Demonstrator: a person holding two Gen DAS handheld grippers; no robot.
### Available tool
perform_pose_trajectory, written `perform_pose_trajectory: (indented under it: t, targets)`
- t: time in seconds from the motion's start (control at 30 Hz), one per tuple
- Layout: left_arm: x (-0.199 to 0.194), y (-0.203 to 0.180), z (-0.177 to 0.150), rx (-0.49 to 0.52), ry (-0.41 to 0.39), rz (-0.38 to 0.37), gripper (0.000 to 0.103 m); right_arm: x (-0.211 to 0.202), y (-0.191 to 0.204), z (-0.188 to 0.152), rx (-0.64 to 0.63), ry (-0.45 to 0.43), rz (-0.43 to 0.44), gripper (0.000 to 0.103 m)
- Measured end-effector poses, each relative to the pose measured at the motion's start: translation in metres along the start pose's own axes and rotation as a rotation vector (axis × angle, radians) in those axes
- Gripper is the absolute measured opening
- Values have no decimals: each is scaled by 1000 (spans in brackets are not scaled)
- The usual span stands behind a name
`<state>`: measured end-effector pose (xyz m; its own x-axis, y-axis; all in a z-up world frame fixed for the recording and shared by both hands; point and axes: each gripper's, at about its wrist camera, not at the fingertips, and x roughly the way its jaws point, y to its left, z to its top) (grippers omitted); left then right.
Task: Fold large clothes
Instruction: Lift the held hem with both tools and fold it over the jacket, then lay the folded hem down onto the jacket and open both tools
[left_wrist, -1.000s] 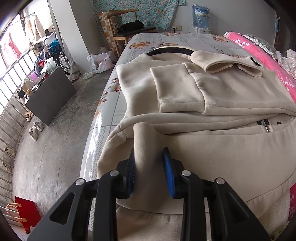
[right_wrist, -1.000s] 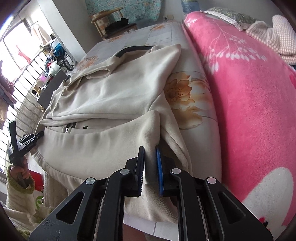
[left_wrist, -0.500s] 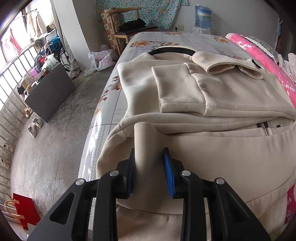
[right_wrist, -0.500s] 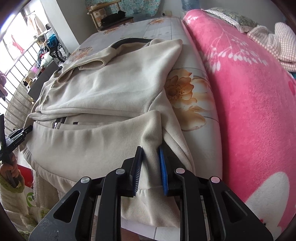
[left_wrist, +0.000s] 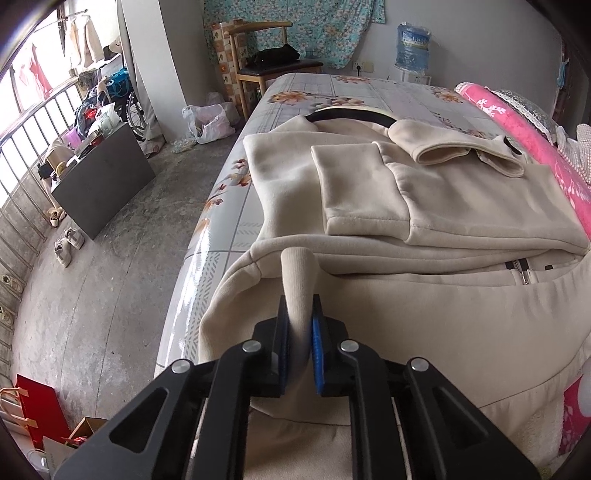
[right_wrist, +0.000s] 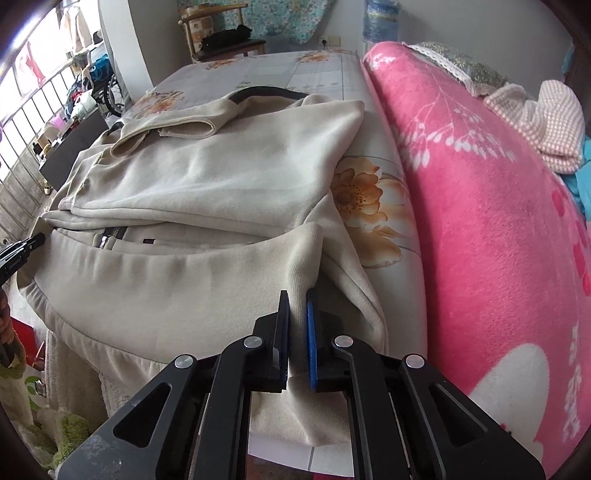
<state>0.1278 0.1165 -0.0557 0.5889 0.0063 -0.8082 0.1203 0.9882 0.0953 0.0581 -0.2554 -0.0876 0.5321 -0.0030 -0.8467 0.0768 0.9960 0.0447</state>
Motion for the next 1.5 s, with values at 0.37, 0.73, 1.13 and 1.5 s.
perform_pose_trajectory:
  t: [0.37,0.73,1.13,1.5]
  targets:
    - [-31,-1,-4,-7,-92,4,6,-36,7,-9,-6,-105,-10,4]
    - [-123,14,-25,-45,-355,-14,6,-108,18,-19,-4,-328,22,4]
    - [-118,18,101,11,-475,-15,6,-114,1,95,-34,-484,43,4]
    - [73,2,230,43,-133,-32,6,57,-18,223,12,-242,55,4]
